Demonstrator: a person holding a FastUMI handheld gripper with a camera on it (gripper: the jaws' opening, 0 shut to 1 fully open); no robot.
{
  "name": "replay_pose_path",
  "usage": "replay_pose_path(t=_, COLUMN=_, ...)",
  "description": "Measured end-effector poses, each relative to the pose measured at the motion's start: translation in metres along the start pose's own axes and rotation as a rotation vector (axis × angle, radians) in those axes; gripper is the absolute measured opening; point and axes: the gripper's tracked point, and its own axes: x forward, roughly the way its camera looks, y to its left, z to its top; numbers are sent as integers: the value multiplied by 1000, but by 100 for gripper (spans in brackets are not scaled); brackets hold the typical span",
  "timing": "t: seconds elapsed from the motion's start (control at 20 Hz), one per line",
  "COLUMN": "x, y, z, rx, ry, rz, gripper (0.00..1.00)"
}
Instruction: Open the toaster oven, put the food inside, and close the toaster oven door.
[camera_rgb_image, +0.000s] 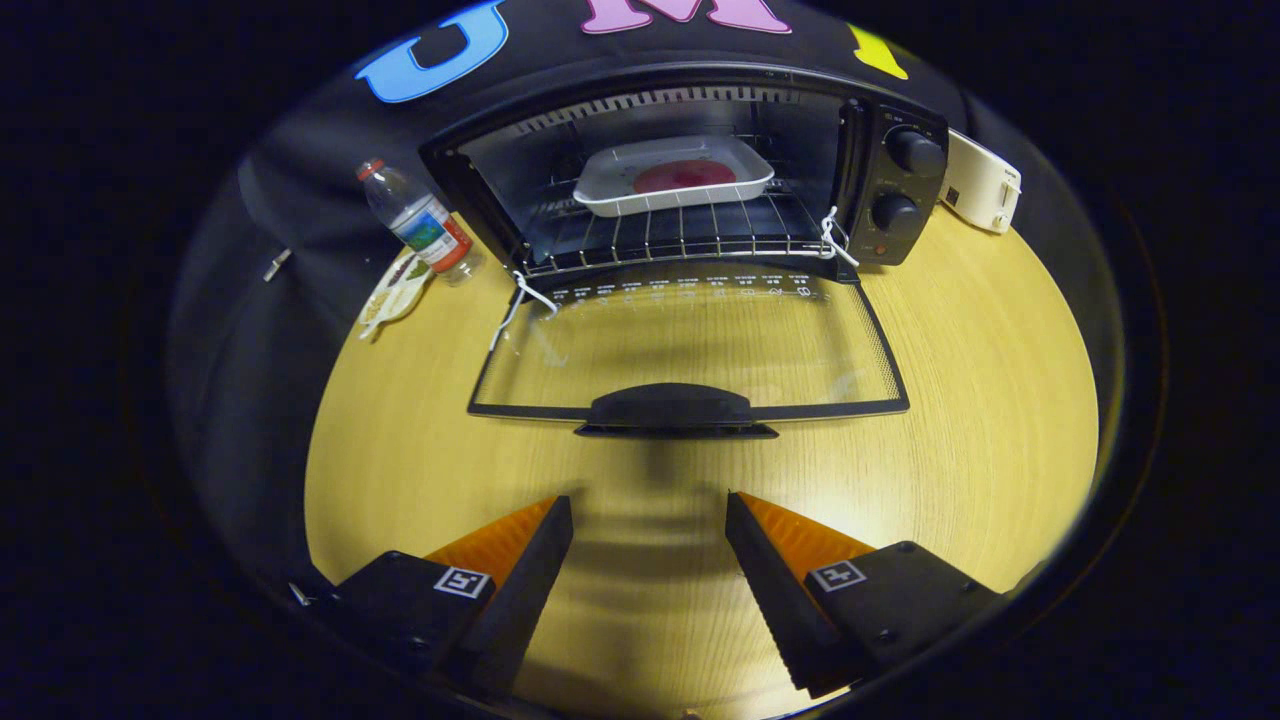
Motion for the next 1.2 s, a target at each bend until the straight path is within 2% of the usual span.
replay_pose_path(t=0.3, x=33, y=-4, z=17, rx=-28, ry=-12, rz=-70, gripper=99)
replay_pose_path(t=0.35, x=30, y=-1, z=17, rx=-27, ry=-5, rz=-61, gripper=100)
replay_pose_path(t=0.4, x=26, y=11, z=18, rx=-11, ry=-9, rz=3, gripper=99)
replay_pose_path(t=0.45, x=20, y=18, z=20, rx=-3, ry=-20, rz=30, gripper=99)
replay_pose_path(t=0.55, x=3, y=18, z=25, rx=-17, ry=-58, rz=48, gripper=99)
replay_pose_path(t=0.75, x=-29, y=26, z=40, rx=-29, ry=-164, rz=66, gripper=99)
replay_pose_path(t=0.95, x=-54, y=31, z=59, rx=-128, ry=-264, rz=59, gripper=99)
replay_pose_path(t=1.2, x=-59, y=29, z=58, rx=-104, ry=-276, rz=65, gripper=99)
